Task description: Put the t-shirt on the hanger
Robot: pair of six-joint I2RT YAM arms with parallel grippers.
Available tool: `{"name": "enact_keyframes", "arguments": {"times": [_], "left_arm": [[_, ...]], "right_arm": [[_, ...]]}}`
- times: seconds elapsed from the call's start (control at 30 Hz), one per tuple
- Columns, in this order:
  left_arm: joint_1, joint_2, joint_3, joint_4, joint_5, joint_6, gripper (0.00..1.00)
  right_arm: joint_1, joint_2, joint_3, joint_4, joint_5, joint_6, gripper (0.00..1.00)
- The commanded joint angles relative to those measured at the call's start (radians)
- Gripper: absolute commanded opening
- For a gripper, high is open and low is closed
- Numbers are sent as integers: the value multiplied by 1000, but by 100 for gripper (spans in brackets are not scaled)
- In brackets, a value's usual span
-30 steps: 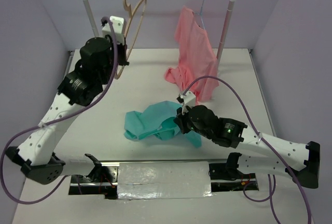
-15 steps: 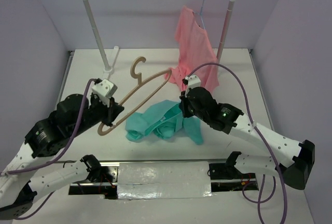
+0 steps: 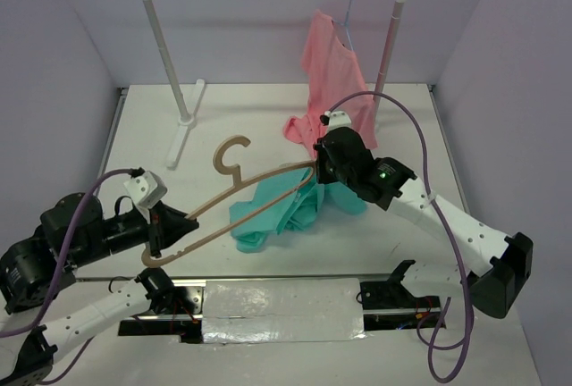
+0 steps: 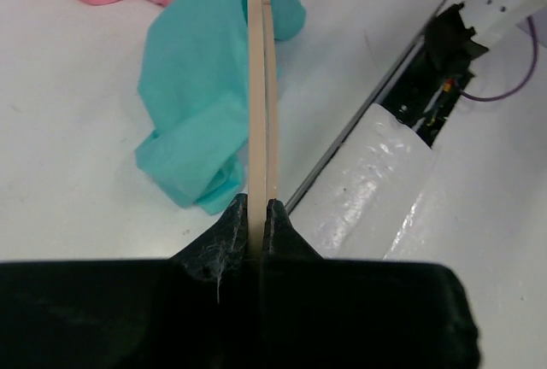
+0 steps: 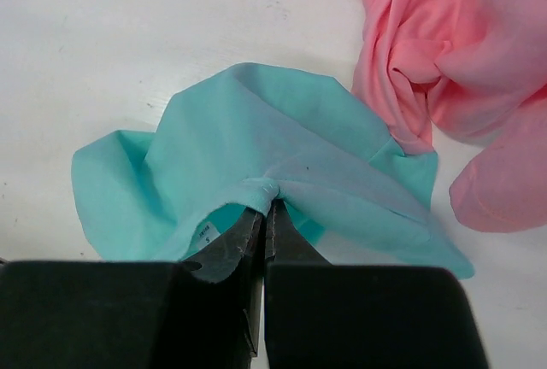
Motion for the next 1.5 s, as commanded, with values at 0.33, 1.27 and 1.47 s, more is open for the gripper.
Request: {"name": "enact_keyframes", "arguments": {"times": [0.33, 1.27, 1.47], "left_arm": [[-2, -53, -75, 43, 87, -2, 0], [-2, -96, -385, 519, 146, 24, 0], [-2, -116, -463, 631, 209, 44, 0]], "right_arm": [[-11, 5, 27, 14, -21, 11, 0], [94, -167, 162, -75, -190, -35, 0], [143, -168, 212, -116, -176, -64, 0]]}}
